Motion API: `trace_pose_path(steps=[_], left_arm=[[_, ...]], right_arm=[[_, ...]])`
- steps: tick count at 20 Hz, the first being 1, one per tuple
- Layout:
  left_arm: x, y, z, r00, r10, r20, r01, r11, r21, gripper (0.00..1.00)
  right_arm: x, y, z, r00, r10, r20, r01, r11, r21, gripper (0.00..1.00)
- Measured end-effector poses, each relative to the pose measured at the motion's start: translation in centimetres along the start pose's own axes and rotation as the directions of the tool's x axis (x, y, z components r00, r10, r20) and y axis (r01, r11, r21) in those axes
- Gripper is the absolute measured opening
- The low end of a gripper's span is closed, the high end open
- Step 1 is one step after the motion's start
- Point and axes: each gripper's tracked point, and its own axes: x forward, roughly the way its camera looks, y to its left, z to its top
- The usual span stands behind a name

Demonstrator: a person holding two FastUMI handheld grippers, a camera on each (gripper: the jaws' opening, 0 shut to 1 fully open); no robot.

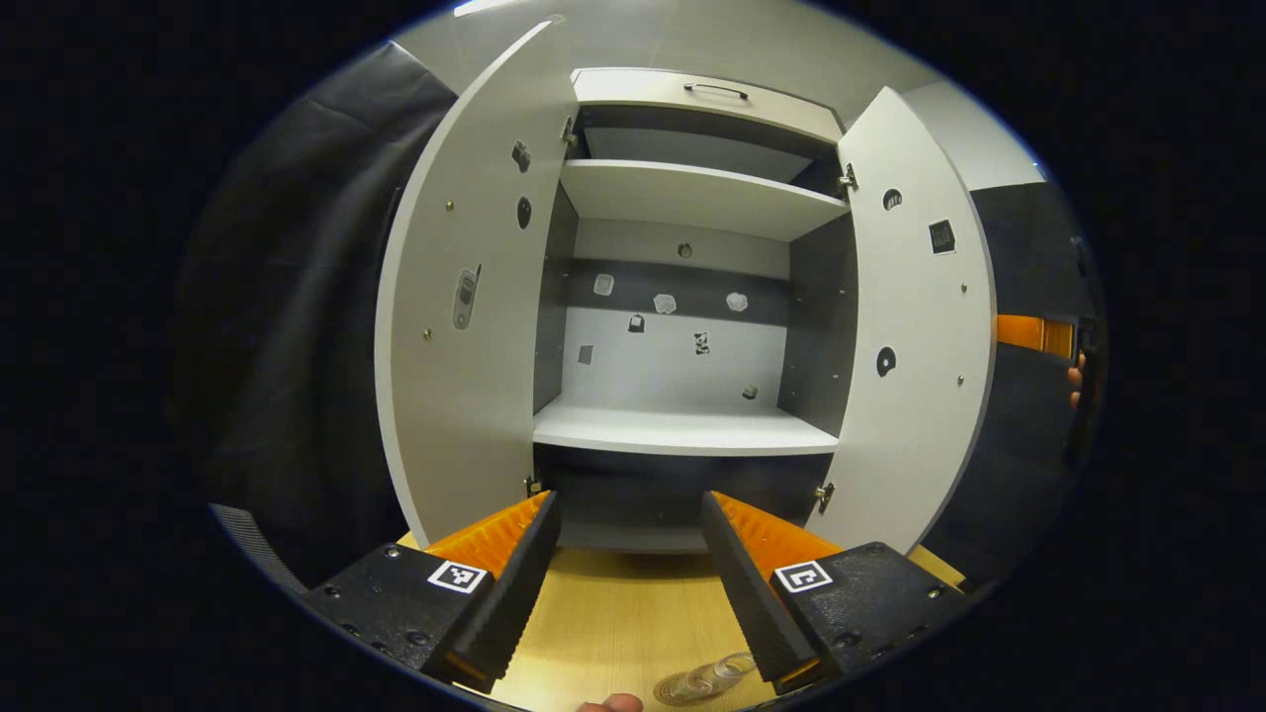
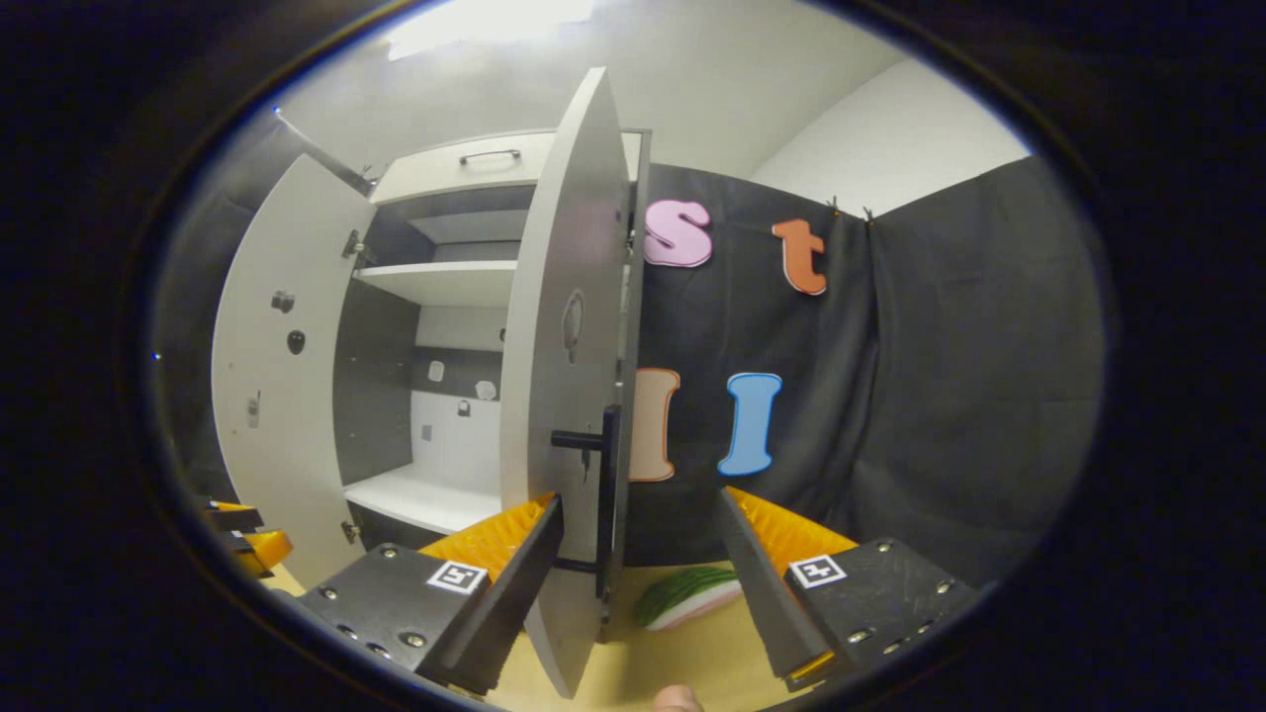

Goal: Grasp the bottle in the cabinet with the left hand and place it on the coaster, then close the right door with the right hand and the left door with the left hand.

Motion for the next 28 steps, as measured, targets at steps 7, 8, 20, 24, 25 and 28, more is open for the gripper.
trace_pose_path(steps=[7,8,20,24,25,28], left_arm=[[-1.6,3.3,1.9,0.997,0.067,0.04,-0.067,0.998,-0.006,0.9],[-2.0,3.8,2.3,0.996,0.079,0.049,-0.079,0.997,-0.007,0.9],[-4.2,9.2,3.5,0.977,0.199,0.076,-0.198,0.98,-0.019,0.9],[-4.8,10.8,3.4,0.97,0.232,0.076,-0.23,0.973,-0.023,0.9],[-4.8,11.1,3.3,0.967,0.241,0.075,-0.24,0.97,-0.024,0.9],[-5.1,12.3,3.2,0.961,0.265,0.074,-0.264,0.964,-0.029,0.9]], right_arm=[[0.6,3.6,0.0,0.998,0.062,-0.005,-0.062,0.998,0.011,0.96],[0.7,4.0,0.0,0.998,0.07,-0.005,-0.07,0.997,0.012,0.96],[2.1,8.7,0.3,0.991,0.136,0.001,-0.136,0.991,0.0,0.95],[2.3,10.4,0.4,0.986,0.168,0.0,-0.168,0.986,0.005,0.92],[2.3,10.9,0.4,0.984,0.178,-0.002,-0.178,0.984,0.004,0.95],[2.3,12.4,0.5,0.978,0.211,-0.003,-0.211,0.978,0.0,0.95]])
